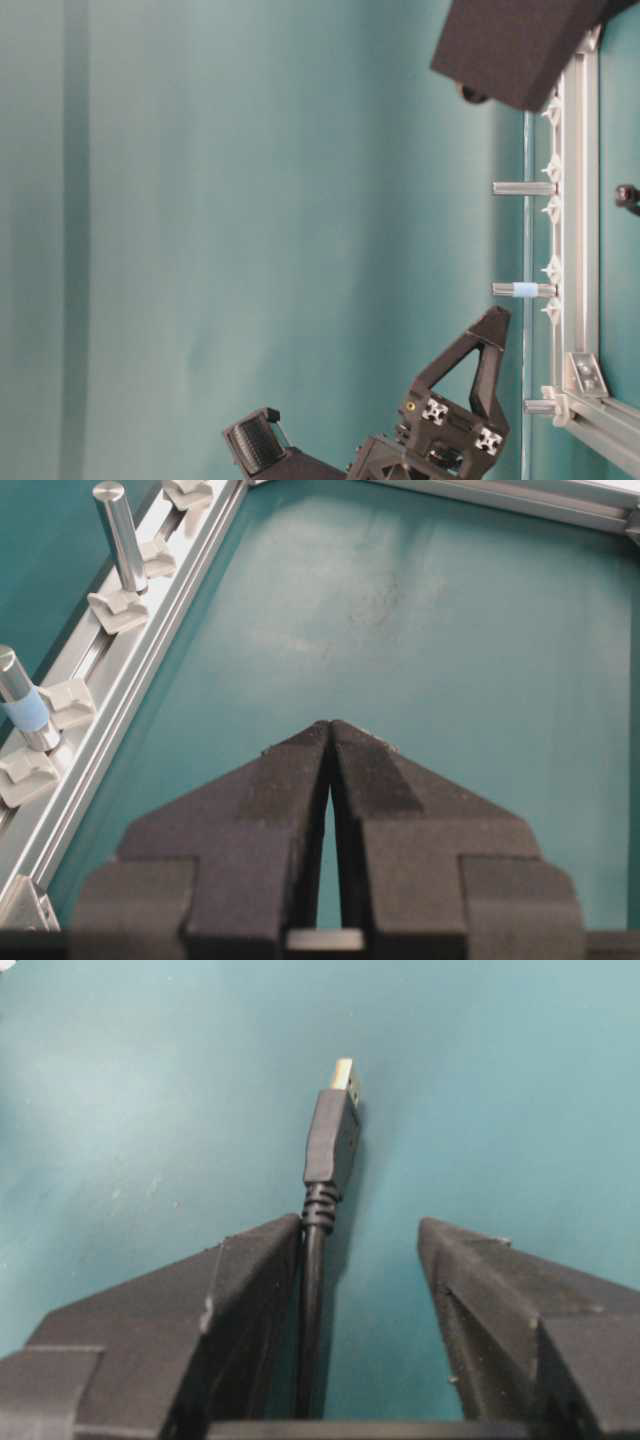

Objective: Insert the wire through the string loop located in the center.

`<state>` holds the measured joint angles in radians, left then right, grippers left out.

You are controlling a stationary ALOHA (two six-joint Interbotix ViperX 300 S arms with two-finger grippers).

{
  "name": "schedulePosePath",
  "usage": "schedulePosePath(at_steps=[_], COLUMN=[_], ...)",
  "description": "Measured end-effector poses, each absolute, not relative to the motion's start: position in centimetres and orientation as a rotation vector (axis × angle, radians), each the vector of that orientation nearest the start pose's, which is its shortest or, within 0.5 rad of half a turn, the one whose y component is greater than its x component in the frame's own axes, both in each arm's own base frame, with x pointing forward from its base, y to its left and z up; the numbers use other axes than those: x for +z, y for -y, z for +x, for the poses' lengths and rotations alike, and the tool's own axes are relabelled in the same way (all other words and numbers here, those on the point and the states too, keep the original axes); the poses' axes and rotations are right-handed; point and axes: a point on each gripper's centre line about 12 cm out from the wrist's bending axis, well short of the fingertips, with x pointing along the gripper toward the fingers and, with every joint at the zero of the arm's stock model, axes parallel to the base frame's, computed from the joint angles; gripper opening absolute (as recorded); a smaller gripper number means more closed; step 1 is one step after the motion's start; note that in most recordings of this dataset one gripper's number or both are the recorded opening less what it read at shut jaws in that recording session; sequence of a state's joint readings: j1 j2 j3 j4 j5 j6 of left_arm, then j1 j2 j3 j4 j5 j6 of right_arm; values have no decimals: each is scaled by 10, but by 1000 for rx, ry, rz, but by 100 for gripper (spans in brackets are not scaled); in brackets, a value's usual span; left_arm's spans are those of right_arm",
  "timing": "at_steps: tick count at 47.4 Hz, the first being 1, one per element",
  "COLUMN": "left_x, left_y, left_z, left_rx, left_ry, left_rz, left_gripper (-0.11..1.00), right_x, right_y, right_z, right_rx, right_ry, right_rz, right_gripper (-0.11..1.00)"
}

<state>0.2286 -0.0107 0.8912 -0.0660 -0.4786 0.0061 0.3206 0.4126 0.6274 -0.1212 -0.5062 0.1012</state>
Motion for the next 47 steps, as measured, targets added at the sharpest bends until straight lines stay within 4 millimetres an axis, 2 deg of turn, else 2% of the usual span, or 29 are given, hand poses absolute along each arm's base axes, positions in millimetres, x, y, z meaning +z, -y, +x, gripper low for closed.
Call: schedulePosePath(at_steps=[21,37,40,47], left_x=[150,150,150,150], left_y=[-83,-83,-83,-83], left_z=[346,346,346,346], left_rx=[261,261,261,261], left_ry=[-395,-395,-395,-395], left_rz=[-90,-90,-90,-90], left_gripper=[0,0,0,0], right_x=[55,56,55,55], right_y=[-145,-143,-143,-148], right_z=[400,391,390,386], right_rx=[374,341,342,368], right_ry=[-585,-628,-631,-632], right_rz=[-85,16,14,-5], right_gripper=[59,58,53,20])
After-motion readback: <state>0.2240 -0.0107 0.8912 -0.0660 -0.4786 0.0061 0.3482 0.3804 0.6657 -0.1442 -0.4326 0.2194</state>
